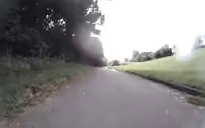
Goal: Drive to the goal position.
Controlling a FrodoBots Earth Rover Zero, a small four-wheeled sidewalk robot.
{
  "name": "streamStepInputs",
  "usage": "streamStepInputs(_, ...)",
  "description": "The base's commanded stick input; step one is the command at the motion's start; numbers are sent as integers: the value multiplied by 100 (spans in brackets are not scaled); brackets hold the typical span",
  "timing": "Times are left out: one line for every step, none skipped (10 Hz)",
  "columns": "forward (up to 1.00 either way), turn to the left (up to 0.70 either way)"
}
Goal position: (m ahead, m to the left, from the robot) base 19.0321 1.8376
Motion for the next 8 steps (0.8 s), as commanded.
streamStepInputs(100,0)
streamStepInputs(100,0)
streamStepInputs(100,0)
streamStepInputs(100,0)
streamStepInputs(100,0)
streamStepInputs(100,0)
streamStepInputs(100,0)
streamStepInputs(100,0)
